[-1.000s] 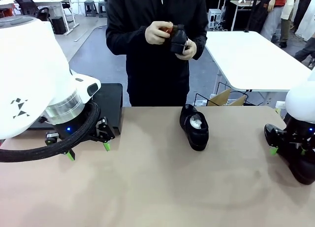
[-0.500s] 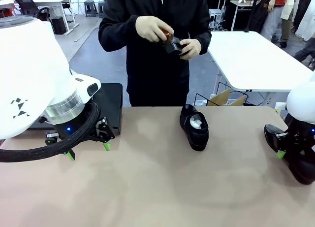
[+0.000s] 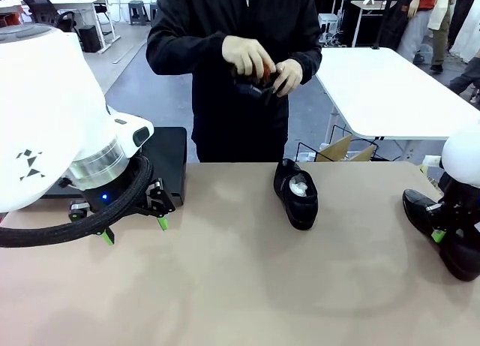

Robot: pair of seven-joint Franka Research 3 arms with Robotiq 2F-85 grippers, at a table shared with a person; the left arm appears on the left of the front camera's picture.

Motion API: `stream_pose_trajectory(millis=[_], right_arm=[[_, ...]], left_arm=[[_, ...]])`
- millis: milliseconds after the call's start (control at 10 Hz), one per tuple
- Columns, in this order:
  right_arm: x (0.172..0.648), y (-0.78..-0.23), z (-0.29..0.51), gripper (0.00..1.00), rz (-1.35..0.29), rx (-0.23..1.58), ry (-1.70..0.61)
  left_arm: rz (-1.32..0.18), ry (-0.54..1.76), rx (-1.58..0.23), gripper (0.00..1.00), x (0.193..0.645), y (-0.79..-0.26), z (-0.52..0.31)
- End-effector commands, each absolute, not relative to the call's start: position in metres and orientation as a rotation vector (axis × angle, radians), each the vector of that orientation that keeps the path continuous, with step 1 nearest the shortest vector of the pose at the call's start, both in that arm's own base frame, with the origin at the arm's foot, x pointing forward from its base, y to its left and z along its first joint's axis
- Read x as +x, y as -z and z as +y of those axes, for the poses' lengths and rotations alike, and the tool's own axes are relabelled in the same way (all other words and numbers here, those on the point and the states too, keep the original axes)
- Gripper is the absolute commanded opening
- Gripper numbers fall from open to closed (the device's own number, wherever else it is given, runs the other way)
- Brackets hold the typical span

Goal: Organize the shoes by placing them on the stand.
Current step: Pick up one Shoe and place it in the middle of the table.

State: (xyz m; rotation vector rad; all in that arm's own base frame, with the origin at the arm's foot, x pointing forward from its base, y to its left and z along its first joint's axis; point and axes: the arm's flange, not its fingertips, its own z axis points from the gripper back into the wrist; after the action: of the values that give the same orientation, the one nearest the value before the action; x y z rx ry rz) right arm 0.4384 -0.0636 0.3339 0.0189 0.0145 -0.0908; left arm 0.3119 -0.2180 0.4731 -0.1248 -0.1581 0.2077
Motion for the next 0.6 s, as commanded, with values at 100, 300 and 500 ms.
stream_pose_trajectory(millis=[100,300,500], right_arm=[[0.427,-0.359,-0.057,0.00,-0.035,0.046,0.177],[0.400,-0.400,-0.046,0.00,-0.139,0.098,0.308],[0.363,-0.429,-0.020,0.00,-0.129,0.200,0.353]], left_arm=[[-0.158,-0.194,-0.113,1.00,0.314,-0.475,-0.216],[-0.158,-0.194,-0.113,1.00,0.314,-0.475,-0.216],[-0.158,-0.194,-0.113,1.00,0.314,-0.475,-0.216]])
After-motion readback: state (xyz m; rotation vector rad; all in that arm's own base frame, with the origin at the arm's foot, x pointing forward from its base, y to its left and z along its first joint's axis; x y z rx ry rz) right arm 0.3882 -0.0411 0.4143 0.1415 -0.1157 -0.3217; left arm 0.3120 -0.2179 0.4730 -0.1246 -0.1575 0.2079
